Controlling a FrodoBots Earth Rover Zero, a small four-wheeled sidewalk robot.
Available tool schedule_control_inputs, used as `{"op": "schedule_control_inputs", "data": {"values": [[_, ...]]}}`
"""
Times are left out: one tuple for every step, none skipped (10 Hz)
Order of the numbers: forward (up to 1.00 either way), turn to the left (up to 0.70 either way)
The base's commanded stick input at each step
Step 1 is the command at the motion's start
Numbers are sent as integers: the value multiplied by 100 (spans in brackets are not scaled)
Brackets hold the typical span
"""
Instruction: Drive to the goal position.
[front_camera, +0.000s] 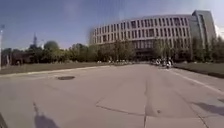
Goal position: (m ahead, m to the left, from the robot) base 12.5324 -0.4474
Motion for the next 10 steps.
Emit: {"op": "schedule_control_inputs", "data": {"values": [[100, 4], [100, 4], [100, 4], [100, 4], [100, 4], [100, 4], [100, 4], [100, 4], [100, 4], [100, 4]]}}
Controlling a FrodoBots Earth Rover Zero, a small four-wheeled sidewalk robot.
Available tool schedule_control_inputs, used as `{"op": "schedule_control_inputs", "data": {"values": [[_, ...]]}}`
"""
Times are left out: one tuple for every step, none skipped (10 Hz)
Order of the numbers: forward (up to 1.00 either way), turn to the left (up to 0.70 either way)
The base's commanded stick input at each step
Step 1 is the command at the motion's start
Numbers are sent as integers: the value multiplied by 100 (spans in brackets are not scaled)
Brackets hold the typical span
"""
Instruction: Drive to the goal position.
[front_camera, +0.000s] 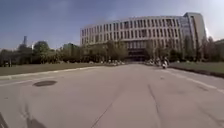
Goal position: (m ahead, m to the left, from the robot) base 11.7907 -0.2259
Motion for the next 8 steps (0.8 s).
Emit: {"op": "schedule_control_inputs", "data": {"values": [[100, 4], [100, 4], [100, 4], [100, 4], [100, 4], [100, 4], [100, 4], [100, 4]]}}
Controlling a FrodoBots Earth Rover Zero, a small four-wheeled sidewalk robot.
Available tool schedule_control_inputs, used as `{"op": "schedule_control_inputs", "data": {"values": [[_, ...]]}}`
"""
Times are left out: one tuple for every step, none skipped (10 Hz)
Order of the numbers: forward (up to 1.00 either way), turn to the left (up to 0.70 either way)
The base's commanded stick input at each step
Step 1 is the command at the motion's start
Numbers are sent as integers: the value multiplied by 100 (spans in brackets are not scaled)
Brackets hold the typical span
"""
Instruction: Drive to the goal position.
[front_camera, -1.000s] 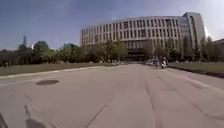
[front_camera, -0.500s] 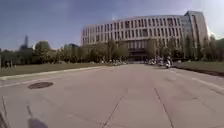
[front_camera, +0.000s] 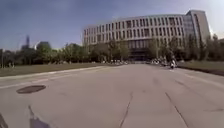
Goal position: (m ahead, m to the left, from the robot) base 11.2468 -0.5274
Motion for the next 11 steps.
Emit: {"op": "schedule_control_inputs", "data": {"values": [[100, 4], [100, -5], [100, -17], [100, -36], [100, -36], [100, -36], [100, -36], [100, -36], [100, -36], [100, -36], [100, -36]]}}
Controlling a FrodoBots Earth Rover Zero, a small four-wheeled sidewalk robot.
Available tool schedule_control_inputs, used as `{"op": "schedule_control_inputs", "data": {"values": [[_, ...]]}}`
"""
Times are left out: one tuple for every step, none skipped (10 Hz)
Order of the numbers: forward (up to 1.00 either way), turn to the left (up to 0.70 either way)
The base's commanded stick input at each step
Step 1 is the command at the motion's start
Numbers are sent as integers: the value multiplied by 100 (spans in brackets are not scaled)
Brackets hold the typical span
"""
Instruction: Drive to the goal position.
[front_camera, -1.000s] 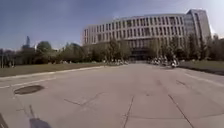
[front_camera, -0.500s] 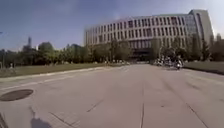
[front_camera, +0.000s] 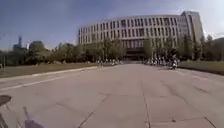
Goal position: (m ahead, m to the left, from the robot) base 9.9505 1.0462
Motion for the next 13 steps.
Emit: {"op": "schedule_control_inputs", "data": {"values": [[100, -36], [100, -36], [100, -36], [100, -6], [100, 4], [100, 4], [100, 4], [100, 4], [100, 4], [100, 4], [100, 4], [100, 4], [100, -1]]}}
